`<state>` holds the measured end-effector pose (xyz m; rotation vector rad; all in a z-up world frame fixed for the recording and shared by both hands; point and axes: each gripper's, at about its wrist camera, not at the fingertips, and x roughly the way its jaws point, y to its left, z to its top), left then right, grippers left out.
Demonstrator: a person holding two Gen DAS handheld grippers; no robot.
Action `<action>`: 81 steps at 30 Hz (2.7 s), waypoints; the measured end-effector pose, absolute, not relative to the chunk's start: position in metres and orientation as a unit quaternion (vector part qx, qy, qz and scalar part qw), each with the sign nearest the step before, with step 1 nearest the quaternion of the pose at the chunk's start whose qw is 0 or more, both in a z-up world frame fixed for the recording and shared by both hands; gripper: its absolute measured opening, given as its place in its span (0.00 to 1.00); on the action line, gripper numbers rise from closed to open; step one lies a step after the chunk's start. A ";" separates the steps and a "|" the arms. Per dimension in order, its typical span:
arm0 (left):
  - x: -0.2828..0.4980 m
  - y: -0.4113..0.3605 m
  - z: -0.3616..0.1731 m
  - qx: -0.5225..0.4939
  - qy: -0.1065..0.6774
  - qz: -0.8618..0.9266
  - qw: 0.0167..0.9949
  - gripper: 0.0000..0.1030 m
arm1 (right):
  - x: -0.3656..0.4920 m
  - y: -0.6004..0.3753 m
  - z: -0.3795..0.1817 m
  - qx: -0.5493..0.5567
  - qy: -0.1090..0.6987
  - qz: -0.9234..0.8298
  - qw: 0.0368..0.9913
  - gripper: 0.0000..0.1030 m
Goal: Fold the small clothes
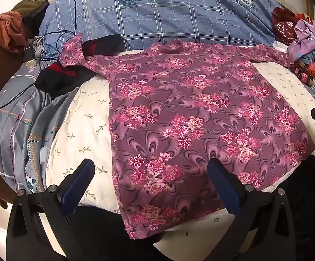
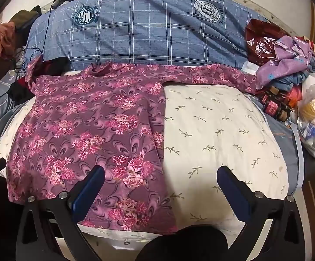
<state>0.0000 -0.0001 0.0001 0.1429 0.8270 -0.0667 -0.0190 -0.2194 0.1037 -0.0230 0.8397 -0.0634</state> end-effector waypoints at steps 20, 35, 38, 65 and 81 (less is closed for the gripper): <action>-0.001 -0.006 -0.001 0.068 0.406 -0.045 0.910 1.00 | -0.019 -0.218 0.102 -0.009 0.410 -0.031 0.912 1.00; 0.001 -0.007 -0.001 0.067 0.429 -0.052 0.899 1.00 | -0.018 -0.218 0.100 -0.007 0.409 -0.029 0.912 1.00; 0.000 -0.007 0.000 0.063 0.420 -0.053 0.904 1.00 | -0.019 -0.217 0.100 -0.008 0.406 -0.027 0.914 1.00; -0.003 -0.013 0.000 0.057 0.420 -0.071 0.903 1.00 | -0.023 -0.216 0.100 -0.012 0.403 -0.021 0.915 1.00; 0.061 0.053 -0.011 0.003 0.480 -0.026 0.877 1.00 | 0.010 -0.277 0.087 0.084 0.401 -0.018 0.912 0.98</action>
